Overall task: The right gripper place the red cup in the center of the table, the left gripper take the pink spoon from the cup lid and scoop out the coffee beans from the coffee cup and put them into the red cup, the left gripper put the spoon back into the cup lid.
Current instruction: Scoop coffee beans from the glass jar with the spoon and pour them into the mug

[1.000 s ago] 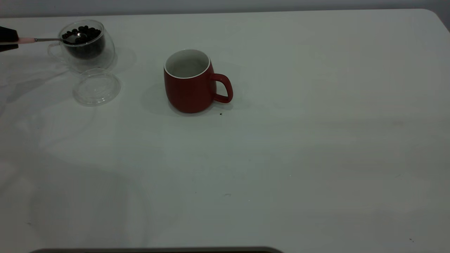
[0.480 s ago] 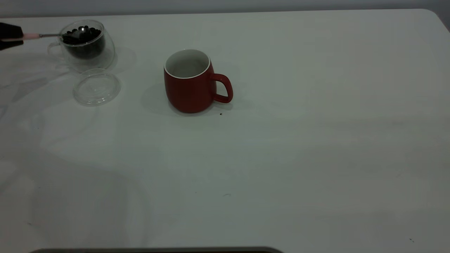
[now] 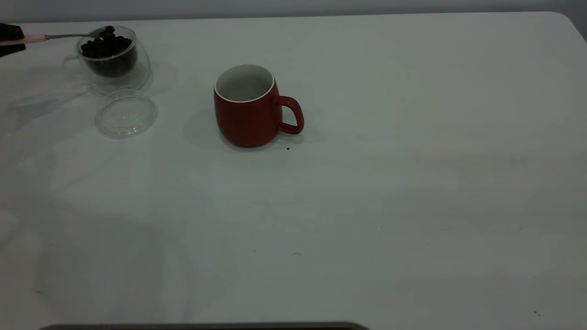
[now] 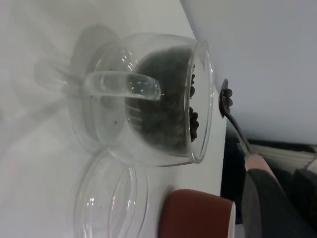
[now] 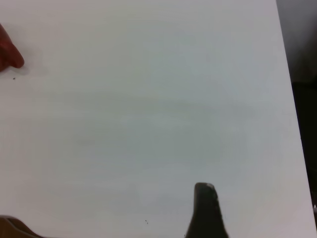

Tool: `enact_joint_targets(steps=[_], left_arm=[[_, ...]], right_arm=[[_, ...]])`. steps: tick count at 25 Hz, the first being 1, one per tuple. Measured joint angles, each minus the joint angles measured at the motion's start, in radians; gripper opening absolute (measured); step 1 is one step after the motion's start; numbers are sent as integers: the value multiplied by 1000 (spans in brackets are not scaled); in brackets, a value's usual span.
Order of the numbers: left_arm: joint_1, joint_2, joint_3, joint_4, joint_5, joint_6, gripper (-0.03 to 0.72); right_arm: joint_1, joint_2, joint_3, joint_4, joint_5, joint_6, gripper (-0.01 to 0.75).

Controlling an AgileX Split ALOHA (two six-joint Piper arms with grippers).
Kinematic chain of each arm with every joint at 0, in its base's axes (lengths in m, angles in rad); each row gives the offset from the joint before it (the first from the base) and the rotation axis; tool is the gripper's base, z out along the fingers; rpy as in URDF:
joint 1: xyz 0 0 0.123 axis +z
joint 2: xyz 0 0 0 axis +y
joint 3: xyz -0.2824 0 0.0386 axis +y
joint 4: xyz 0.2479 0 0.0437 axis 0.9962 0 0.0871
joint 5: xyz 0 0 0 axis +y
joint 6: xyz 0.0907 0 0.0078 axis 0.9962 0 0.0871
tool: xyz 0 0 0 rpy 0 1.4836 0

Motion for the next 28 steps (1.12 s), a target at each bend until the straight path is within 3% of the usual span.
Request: enact_joint_targets(steps=[15, 28], left_arm=[[-13, 0, 0, 17, 0, -57, 123], [-132, -69, 0, 32, 6, -73, 123]], right_arm=[[0, 0, 0, 0, 0, 0, 591], [0, 0, 0, 0, 0, 0, 591]])
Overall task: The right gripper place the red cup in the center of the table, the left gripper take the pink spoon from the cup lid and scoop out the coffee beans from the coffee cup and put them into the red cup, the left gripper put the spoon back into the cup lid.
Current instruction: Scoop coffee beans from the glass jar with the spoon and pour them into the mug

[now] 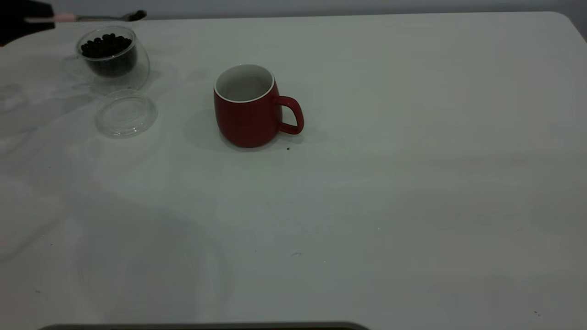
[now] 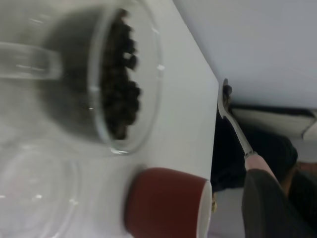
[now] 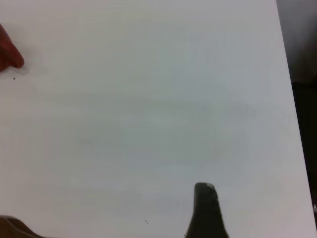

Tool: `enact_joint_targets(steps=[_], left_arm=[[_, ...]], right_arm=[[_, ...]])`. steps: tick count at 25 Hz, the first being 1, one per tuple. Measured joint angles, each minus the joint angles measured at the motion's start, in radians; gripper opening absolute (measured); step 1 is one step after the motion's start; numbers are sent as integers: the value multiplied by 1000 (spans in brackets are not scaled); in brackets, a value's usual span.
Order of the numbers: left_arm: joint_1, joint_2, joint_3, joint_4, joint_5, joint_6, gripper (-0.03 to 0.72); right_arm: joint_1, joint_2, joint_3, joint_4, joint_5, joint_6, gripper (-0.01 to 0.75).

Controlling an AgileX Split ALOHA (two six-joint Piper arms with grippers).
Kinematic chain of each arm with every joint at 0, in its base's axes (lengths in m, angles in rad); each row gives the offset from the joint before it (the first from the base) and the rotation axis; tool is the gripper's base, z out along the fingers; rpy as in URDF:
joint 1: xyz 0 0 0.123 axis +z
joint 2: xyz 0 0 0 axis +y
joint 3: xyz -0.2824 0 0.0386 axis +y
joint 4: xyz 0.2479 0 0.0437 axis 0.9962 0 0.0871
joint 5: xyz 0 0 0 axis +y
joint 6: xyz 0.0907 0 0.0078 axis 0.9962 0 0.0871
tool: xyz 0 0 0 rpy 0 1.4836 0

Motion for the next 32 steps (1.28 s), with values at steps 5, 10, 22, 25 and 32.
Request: enact_joint_targets(steps=[5, 10, 22, 25, 32], left_arm=[[-69, -3, 0, 17, 1, -5, 123], [-138, -3, 0, 27, 1, -6, 123], [-234, -3, 0, 91, 1, -6, 123], [-238, -3, 0, 105, 1, -6, 123], [-256, -3, 0, 123, 1, -6, 123]], right_arm=[[0, 0, 0, 0, 0, 0, 591], [0, 0, 0, 0, 0, 0, 591], [0, 0, 0, 0, 0, 0, 591], [0, 0, 0, 0, 0, 0, 591], [0, 0, 0, 0, 0, 0, 591]])
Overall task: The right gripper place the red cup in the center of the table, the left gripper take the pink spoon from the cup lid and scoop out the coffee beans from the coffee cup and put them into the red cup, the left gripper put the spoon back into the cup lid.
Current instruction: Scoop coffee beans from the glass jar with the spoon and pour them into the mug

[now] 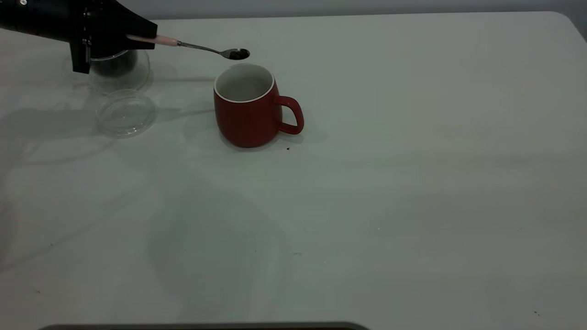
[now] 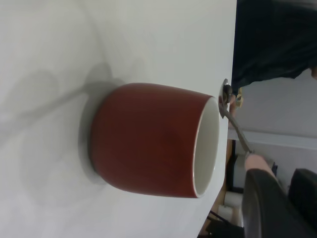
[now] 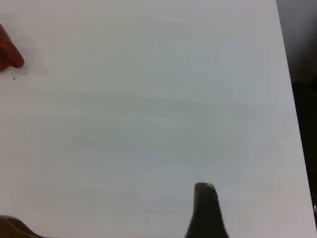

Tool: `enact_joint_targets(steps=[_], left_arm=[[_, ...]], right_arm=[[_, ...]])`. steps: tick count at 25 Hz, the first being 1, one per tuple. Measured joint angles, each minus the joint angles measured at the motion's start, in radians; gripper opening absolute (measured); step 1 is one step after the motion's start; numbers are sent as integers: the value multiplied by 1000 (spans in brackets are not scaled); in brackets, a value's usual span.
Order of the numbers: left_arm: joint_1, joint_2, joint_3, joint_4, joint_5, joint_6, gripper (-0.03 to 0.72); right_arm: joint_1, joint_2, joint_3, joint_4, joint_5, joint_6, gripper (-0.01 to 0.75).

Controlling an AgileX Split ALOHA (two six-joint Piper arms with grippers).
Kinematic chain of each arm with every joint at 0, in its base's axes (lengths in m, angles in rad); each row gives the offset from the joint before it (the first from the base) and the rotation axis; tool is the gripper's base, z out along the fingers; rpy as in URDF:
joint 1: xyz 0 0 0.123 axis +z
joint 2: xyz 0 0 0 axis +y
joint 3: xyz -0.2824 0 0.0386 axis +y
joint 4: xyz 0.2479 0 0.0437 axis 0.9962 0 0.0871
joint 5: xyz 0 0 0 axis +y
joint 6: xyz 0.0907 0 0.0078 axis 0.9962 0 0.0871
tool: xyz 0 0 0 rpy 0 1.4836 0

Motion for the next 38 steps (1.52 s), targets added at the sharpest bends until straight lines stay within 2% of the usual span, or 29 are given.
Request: enact_joint_targets(steps=[9, 13, 23, 29, 34, 38], left_arm=[[-18, 0, 0, 35, 0, 19, 123], [-29, 0, 0, 51, 0, 93, 123], [-39, 0, 0, 52, 0, 571, 123], [-64, 0, 0, 52, 0, 758, 123], [-64, 0, 0, 52, 0, 760, 123], [-52, -21, 0, 65, 0, 623, 123]], right_arm=[[0, 0, 0, 0, 0, 0, 591], [0, 0, 0, 0, 0, 0, 591], [0, 0, 0, 0, 0, 0, 591], [0, 0, 0, 0, 0, 0, 591], [0, 0, 0, 0, 0, 0, 591], [0, 0, 0, 0, 0, 0, 591]])
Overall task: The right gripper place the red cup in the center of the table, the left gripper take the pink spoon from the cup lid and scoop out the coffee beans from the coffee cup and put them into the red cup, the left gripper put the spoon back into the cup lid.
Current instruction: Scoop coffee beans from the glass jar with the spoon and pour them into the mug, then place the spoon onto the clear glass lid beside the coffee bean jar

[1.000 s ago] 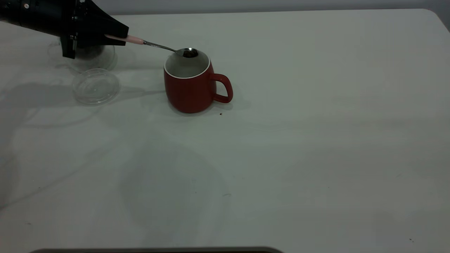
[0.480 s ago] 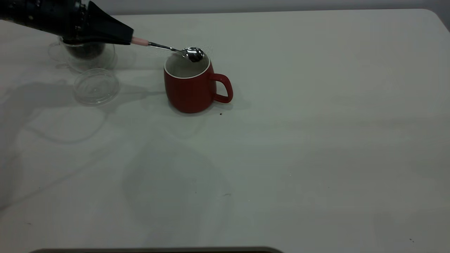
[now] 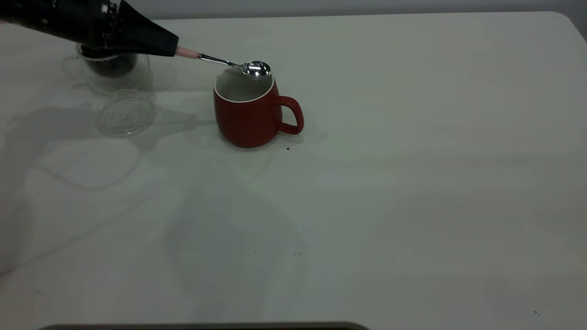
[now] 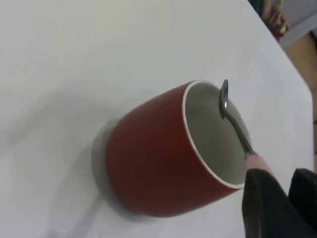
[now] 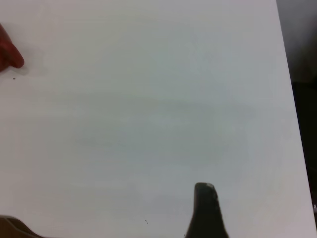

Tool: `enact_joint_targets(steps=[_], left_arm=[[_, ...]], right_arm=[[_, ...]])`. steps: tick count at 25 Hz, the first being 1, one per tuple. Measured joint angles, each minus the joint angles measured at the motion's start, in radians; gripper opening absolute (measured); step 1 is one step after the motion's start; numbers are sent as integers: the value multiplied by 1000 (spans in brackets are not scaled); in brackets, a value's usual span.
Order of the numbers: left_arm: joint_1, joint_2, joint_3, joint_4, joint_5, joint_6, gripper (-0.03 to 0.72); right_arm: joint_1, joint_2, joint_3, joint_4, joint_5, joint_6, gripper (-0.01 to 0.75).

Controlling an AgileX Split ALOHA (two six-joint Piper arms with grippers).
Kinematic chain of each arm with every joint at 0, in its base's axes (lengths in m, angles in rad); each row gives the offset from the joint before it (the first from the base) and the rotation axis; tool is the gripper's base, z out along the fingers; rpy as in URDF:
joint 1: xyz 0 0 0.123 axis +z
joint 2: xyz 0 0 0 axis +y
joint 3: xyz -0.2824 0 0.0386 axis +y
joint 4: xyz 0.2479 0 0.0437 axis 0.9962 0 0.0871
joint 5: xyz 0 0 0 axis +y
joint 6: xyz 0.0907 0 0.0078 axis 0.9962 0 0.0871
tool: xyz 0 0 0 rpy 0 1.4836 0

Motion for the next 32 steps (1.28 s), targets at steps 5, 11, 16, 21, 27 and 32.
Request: enact_joint_targets(steps=[5, 11, 16, 21, 27, 32], left_arm=[[87, -104, 5, 87, 2, -191, 123], [254, -231, 168, 56, 9, -239, 123], [391, -238, 286, 57, 6, -238, 123], [460, -238, 309, 99, -10, -265, 123], [462, -198, 310, 101, -90, -305, 123], [462, -114, 310, 55, -122, -276, 123]], right_arm=[[0, 0, 0, 0, 0, 0, 591], [0, 0, 0, 0, 0, 0, 591], [0, 0, 0, 0, 0, 0, 591], [0, 0, 0, 0, 0, 0, 591], [0, 0, 0, 0, 0, 0, 591], [0, 0, 0, 0, 0, 0, 591]])
